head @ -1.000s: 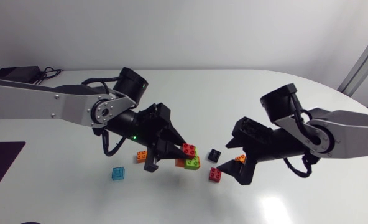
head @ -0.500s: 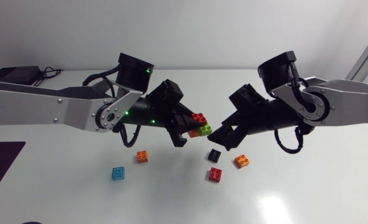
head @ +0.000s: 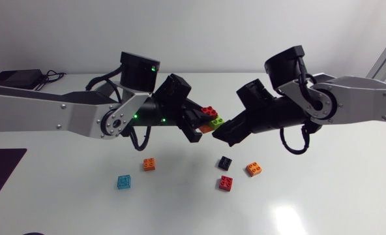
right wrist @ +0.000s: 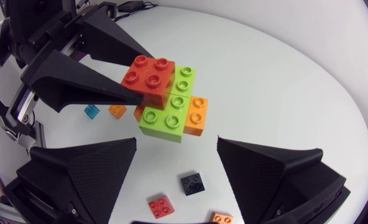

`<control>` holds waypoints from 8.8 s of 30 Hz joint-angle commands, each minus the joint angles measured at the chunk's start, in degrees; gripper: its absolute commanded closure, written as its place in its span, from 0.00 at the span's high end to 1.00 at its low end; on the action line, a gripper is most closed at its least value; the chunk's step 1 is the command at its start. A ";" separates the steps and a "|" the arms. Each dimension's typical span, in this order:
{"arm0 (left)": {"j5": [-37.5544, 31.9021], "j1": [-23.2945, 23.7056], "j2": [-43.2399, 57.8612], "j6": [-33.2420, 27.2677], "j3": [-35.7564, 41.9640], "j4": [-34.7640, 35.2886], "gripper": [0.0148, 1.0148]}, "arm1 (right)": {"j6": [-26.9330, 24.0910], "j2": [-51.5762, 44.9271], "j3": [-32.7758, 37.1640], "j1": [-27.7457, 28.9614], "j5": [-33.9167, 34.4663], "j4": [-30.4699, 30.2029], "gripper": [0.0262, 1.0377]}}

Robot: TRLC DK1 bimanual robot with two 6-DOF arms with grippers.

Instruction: Separate the duplo bricks

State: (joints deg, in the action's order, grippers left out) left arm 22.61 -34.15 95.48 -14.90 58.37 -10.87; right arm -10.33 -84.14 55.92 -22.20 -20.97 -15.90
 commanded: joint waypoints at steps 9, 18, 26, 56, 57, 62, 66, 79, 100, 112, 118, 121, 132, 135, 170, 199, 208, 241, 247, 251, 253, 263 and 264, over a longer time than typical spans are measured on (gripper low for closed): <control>-0.29 -0.57 1.64 4.17 -1.15 -2.66 0.28 | 4.18 -1.56 1.38 -1.01 1.90 3.86 0.87; -0.29 -0.39 1.81 5.32 -2.56 -4.24 0.29 | 4.79 -1.56 0.50 -1.18 3.13 6.23 0.59; -0.29 -0.04 1.11 6.55 -2.73 -5.12 0.29 | 4.70 -1.91 -0.11 -1.97 3.48 6.85 0.32; 2.79 7.26 -1.97 9.36 -4.67 -5.74 0.29 | 2.07 0.55 -3.71 -1.01 4.71 7.38 0.27; 2.79 7.43 -1.53 9.18 -5.37 -6.18 0.29 | 1.98 0.99 -3.89 -0.48 4.71 7.20 0.27; 2.79 7.43 2.52 6.81 -8.97 -9.78 0.29 | 0.92 3.81 -4.42 2.33 4.54 5.71 0.27; 2.79 7.17 5.15 5.32 -10.03 -10.13 0.29 | 0.48 5.92 -4.94 3.48 4.54 4.74 0.27; 2.79 5.15 7.79 1.18 -13.11 -9.34 0.29 | 0.04 7.59 -6.44 3.39 4.27 4.12 0.27; 2.79 2.34 11.04 -2.59 -14.60 -5.91 0.41 | -0.83 10.66 -8.99 3.65 3.92 3.51 0.27; 2.79 2.51 7.70 -4.44 -15.65 -2.05 0.65 | -0.83 11.36 -9.16 3.65 3.57 3.51 0.27; 2.79 2.34 1.73 -4.53 -15.13 0.06 0.67 | -0.40 11.89 -9.60 3.65 2.78 3.33 0.27; 2.79 2.07 -1.44 -4.44 -13.81 1.65 0.68 | 0.31 11.89 -9.60 3.65 2.08 3.07 0.27; -5.38 -4.26 -4.43 -1.89 -10.38 -0.38 0.69 | 4.61 11.19 -8.20 3.39 0.41 2.37 0.27; -9.25 -6.72 -4.34 -1.54 -9.85 -2.22 0.69 | 4.97 10.31 -7.05 3.39 -0.21 1.66 0.27; -18.74 -11.90 -0.30 -1.36 -5.90 -7.67 0.71 | 5.84 9.69 -4.59 0.84 -2.41 -0.89 0.27; -18.74 -12.17 0.93 -0.75 -5.46 -8.29 0.49 | 5.76 11.45 -5.30 1.63 -3.99 -1.85 0.27; -18.74 -12.25 1.02 -0.40 -5.55 -8.81 0.32 | 5.76 11.28 -5.47 1.72 -4.96 -2.29 0.27; -16.02 -4.43 -1.18 -3.12 -8.01 -7.41 0.32 | 2.77 18.48 -7.32 6.55 -4.60 -1.24 0.27; -10.75 8.84 0.49 -6.81 -6.95 -5.74 0.32 | 1.45 18.13 -8.37 7.43 -4.60 -1.33 0.27; -6.97 15.78 0.76 -7.96 -7.66 -2.84 0.32 | 1.10 17.34 -8.55 7.61 -4.69 -1.33 0.27; -5.12 18.24 0.41 -8.75 -8.62 -1.52 0.32 | 1.01 16.90 -8.64 7.61 -4.78 -1.15 0.27; -2.48 24.31 3.75 -14.90 -12.84 -0.90 0.32 | 1.27 15.76 -8.46 6.46 -4.78 -1.15 0.28; -2.48 24.66 4.63 -15.51 -12.84 -1.17 0.32 | 1.36 15.50 -8.28 6.20 -4.78 -1.15 0.28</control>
State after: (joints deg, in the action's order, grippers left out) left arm 19.38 -10.41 97.51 -27.99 47.03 -11.79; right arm -8.58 -67.37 48.84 -15.35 -25.52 -17.47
